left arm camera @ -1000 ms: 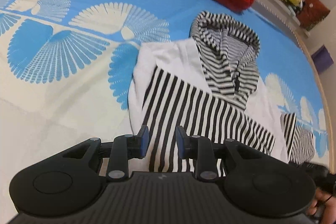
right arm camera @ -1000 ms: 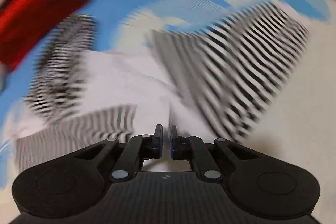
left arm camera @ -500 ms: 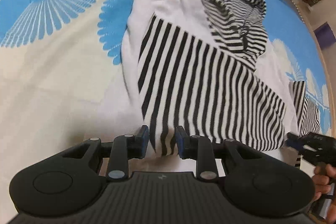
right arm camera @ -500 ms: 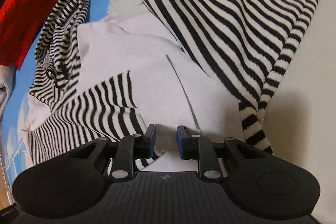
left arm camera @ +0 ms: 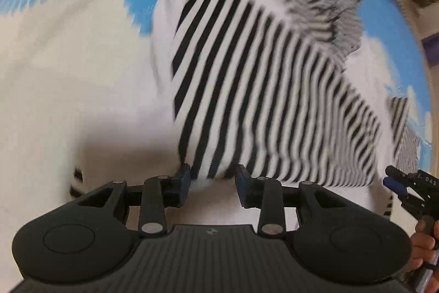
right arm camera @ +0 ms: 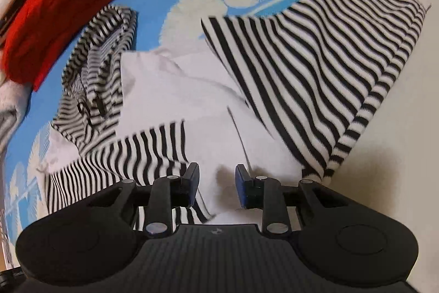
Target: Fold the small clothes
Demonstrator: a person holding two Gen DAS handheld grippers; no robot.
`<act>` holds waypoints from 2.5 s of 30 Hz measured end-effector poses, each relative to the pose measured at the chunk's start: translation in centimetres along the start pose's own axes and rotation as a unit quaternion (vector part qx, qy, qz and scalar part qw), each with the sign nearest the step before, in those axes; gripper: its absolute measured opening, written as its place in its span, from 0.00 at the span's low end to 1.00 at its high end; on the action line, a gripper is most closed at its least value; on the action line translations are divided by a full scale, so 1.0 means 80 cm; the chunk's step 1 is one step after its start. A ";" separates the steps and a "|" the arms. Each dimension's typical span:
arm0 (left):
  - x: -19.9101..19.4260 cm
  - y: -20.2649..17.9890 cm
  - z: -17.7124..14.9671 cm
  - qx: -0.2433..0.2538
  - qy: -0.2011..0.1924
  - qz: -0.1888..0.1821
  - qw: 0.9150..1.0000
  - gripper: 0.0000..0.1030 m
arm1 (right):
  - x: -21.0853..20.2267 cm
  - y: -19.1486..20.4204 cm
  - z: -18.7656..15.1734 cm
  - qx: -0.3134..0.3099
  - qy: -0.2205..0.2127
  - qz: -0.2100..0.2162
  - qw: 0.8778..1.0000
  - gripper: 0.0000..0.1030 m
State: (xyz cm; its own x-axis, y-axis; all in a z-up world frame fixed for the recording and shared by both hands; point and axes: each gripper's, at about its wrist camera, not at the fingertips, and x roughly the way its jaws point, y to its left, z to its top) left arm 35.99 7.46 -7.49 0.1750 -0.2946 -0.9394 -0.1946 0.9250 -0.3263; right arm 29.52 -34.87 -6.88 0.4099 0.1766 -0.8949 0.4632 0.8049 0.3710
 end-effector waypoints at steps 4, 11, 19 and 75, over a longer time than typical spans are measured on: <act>-0.019 -0.017 0.000 0.026 -0.030 0.014 0.999 0.38 | 0.008 -0.020 -0.002 0.055 0.034 0.006 0.998 0.29; -0.058 -0.068 -0.007 0.118 -0.097 0.028 0.988 0.47 | -0.039 -0.018 0.023 0.015 -0.038 0.007 0.999 0.30; -0.056 -0.093 -0.015 0.147 -0.099 0.028 0.984 0.47 | -0.076 -0.077 0.074 0.067 -0.091 -0.001 0.994 0.30; -0.037 -0.092 -0.001 0.152 -0.091 0.047 0.983 0.49 | -0.029 -0.273 0.136 0.251 -0.191 -0.091 0.945 0.12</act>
State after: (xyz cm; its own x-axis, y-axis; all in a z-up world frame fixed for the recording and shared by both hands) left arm 36.86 1.52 -2.28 0.3447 -0.1825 -0.9208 0.0748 0.9831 -0.1668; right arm 27.00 -59.04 -10.20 0.4969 -0.2339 -0.8357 0.8281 0.4158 0.3760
